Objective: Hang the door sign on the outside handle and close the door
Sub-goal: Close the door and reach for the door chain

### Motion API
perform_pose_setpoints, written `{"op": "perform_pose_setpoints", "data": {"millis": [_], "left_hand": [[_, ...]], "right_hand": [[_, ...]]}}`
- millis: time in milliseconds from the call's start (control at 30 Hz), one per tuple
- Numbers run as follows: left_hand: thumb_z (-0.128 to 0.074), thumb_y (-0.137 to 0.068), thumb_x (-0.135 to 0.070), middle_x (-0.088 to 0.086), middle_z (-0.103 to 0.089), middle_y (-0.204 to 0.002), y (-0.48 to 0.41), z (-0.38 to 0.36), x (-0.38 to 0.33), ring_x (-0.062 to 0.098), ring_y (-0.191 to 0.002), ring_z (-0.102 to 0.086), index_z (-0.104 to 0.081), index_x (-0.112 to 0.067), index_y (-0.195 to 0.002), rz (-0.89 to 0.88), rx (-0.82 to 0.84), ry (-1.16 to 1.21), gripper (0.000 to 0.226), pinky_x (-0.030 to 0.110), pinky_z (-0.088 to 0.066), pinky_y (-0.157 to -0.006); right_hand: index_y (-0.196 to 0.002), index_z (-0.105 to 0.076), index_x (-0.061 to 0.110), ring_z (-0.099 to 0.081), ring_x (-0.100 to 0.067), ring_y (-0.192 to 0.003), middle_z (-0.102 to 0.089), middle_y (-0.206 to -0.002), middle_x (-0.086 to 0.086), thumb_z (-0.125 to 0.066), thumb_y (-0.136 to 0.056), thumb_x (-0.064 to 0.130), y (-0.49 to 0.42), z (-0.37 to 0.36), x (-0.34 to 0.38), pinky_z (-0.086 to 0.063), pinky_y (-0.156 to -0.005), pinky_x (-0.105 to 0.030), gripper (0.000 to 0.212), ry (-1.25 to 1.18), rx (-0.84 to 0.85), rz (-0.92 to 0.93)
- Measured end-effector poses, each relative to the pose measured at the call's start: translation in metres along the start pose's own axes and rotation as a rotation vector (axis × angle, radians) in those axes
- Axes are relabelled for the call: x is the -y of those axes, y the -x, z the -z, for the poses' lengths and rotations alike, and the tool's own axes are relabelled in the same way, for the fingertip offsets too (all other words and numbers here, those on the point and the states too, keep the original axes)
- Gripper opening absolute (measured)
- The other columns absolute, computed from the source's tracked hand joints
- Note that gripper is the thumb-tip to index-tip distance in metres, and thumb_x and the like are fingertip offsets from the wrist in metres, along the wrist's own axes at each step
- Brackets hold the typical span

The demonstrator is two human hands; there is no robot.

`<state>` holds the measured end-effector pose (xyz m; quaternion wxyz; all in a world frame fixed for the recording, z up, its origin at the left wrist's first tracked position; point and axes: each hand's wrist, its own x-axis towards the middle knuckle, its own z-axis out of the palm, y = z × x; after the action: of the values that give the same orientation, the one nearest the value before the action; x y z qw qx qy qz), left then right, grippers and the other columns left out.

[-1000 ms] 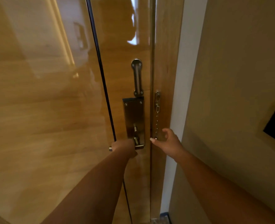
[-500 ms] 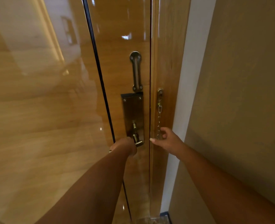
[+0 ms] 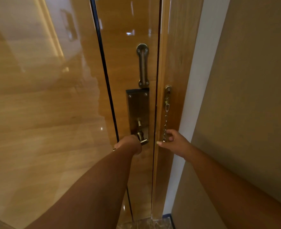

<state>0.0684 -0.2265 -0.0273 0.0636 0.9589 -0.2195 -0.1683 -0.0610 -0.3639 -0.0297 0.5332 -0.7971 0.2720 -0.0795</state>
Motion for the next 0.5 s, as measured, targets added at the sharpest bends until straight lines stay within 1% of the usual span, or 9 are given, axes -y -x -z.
{"op": "perform_pose_setpoints", "data": {"millis": [100, 167, 267, 300, 367, 400, 467, 500], "left_hand": [[-0.055, -0.078, -0.008, 0.018, -0.062, -0.113, 0.000, 0.001, 0.001, 0.037, -0.103, -0.060, -0.057, -0.003, -0.110, -0.016, 0.008, -0.007, 0.033, 0.051, -0.050, -0.093], [-0.055, -0.078, -0.008, 0.018, -0.062, -0.113, 0.001, 0.001, 0.001, 0.037, -0.104, -0.059, -0.057, -0.003, -0.110, -0.013, 0.013, -0.003, 0.032, 0.051, -0.049, -0.094], [-0.055, -0.080, -0.008, 0.017, -0.062, -0.114, 0.005, 0.003, 0.001, 0.036, -0.105, -0.059, -0.056, -0.004, -0.112, -0.009, -0.001, 0.030, 0.033, 0.051, -0.049, -0.095], [-0.056, -0.080, -0.008, 0.017, -0.062, -0.114, 0.007, 0.003, 0.001, 0.036, -0.105, -0.059, -0.056, -0.004, -0.112, -0.014, -0.002, 0.029, 0.033, 0.051, -0.048, -0.095], [-0.056, -0.080, -0.009, 0.017, -0.062, -0.115, 0.009, 0.004, 0.003, 0.036, -0.106, -0.059, -0.056, -0.005, -0.112, -0.031, -0.005, 0.009, 0.032, 0.051, -0.048, -0.095], [-0.057, -0.080, -0.009, 0.016, -0.062, -0.115, 0.010, 0.006, 0.003, 0.036, -0.106, -0.059, -0.056, -0.006, -0.111, -0.040, -0.019, -0.008, 0.031, 0.051, -0.047, -0.096], [-0.057, -0.080, -0.008, 0.014, -0.063, -0.114, 0.013, 0.007, 0.003, 0.035, -0.106, -0.059, -0.058, -0.008, -0.109, -0.040, -0.060, -0.053, 0.029, 0.052, -0.045, -0.095], [-0.057, -0.081, -0.008, 0.013, -0.063, -0.113, 0.016, 0.008, 0.003, 0.035, -0.106, -0.058, -0.058, -0.010, -0.109, -0.034, -0.079, -0.077, 0.028, 0.052, -0.043, -0.095]], "right_hand": [[-0.138, -0.034, 0.021, -0.049, -0.028, -0.122, -0.046, -0.139, -0.013, -0.076, -0.072, 0.035, 0.003, 0.006, -0.002, -0.045, -0.090, -0.033, 0.079, 0.012, 0.000, -0.015], [-0.137, -0.037, 0.021, -0.052, -0.028, -0.120, -0.049, -0.137, -0.014, -0.077, -0.070, 0.036, 0.007, 0.011, -0.002, -0.048, -0.086, -0.032, 0.079, 0.002, -0.008, -0.021], [-0.135, -0.039, 0.022, -0.053, -0.025, -0.117, -0.051, -0.135, -0.015, -0.077, -0.069, 0.038, 0.015, 0.016, -0.002, -0.045, -0.070, -0.023, 0.078, 0.008, -0.027, -0.020], [-0.135, -0.039, 0.022, -0.053, -0.025, -0.116, -0.052, -0.134, -0.015, -0.077, -0.069, 0.038, 0.018, 0.017, -0.003, -0.043, -0.070, -0.023, 0.078, 0.018, -0.032, -0.023], [-0.135, -0.040, 0.023, -0.051, -0.026, -0.119, -0.052, -0.133, -0.014, -0.077, -0.068, 0.041, 0.024, 0.019, -0.004, -0.041, -0.078, -0.026, 0.078, 0.035, -0.040, -0.033], [-0.134, -0.040, 0.024, -0.051, -0.024, -0.118, -0.052, -0.130, -0.012, -0.077, -0.067, 0.042, 0.027, 0.020, -0.003, -0.041, -0.079, -0.027, 0.079, 0.044, -0.047, -0.036], [-0.133, -0.042, 0.026, -0.052, -0.021, -0.112, -0.051, -0.123, -0.009, -0.078, -0.064, 0.046, 0.034, 0.023, -0.002, -0.041, -0.079, -0.027, 0.080, 0.050, -0.062, -0.046], [-0.132, -0.042, 0.028, -0.053, -0.021, -0.111, -0.051, -0.124, -0.009, -0.078, -0.063, 0.048, 0.037, 0.025, -0.002, -0.041, -0.079, -0.027, 0.080, 0.054, -0.064, -0.051]]}}
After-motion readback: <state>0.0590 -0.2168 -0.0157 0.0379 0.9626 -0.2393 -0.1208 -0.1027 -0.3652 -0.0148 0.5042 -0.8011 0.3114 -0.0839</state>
